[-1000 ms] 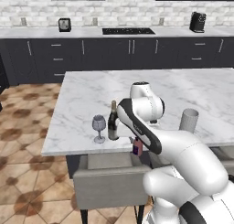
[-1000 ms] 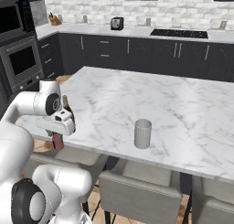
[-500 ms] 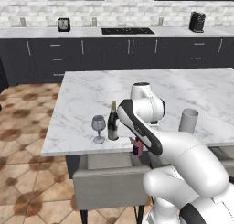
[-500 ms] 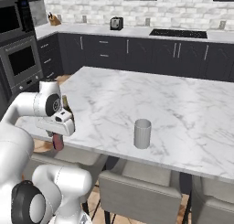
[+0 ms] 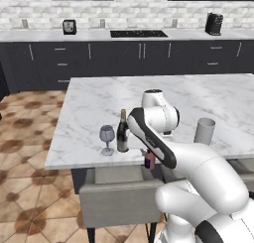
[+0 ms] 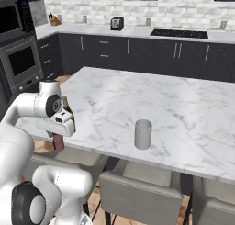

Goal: There is a wine glass and glass cup on the dining counter. Place the wine bottle next to the wine glass and the juice bottle next to the glass cup.

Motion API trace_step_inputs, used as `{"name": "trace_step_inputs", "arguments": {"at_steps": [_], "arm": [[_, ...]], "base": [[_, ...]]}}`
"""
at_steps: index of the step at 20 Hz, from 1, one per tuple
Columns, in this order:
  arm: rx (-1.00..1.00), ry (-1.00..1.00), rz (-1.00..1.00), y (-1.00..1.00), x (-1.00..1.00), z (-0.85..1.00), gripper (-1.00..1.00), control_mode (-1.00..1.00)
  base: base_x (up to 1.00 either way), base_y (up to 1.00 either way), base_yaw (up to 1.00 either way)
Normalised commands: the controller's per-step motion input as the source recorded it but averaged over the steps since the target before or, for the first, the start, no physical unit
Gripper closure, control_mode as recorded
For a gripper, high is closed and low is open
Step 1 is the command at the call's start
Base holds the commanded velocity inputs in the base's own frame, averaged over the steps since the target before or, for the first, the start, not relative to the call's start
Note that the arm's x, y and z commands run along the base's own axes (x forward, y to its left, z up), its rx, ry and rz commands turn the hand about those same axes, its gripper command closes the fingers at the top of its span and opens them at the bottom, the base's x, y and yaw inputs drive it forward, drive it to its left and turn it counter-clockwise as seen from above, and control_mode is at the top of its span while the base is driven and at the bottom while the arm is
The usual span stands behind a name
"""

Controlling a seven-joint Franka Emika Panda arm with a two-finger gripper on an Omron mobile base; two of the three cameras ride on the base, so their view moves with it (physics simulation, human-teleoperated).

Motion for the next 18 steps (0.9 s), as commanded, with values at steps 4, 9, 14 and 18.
{"name": "trace_step_inputs", "arguments": {"at_steps": [4, 9, 14, 18], "arm": [[0.00, 0.00, 0.00, -0.01, 0.07, 0.00, 1.00, -1.00], [-0.03, -0.09, 0.00, -0.07, 0.27, 0.04, 1.00, -1.00], [-0.07, -0.17, 0.00, -0.13, 0.28, 0.10, 1.00, -1.00], [-0.03, -0.16, 0.00, -0.26, 0.19, 0.09, 1.00, -1.00]], "base": [[0.06, 0.00, 0.00], [0.00, 0.00, 0.00], [0.00, 0.00, 0.00], [0.00, 0.00, 0.00]]}}
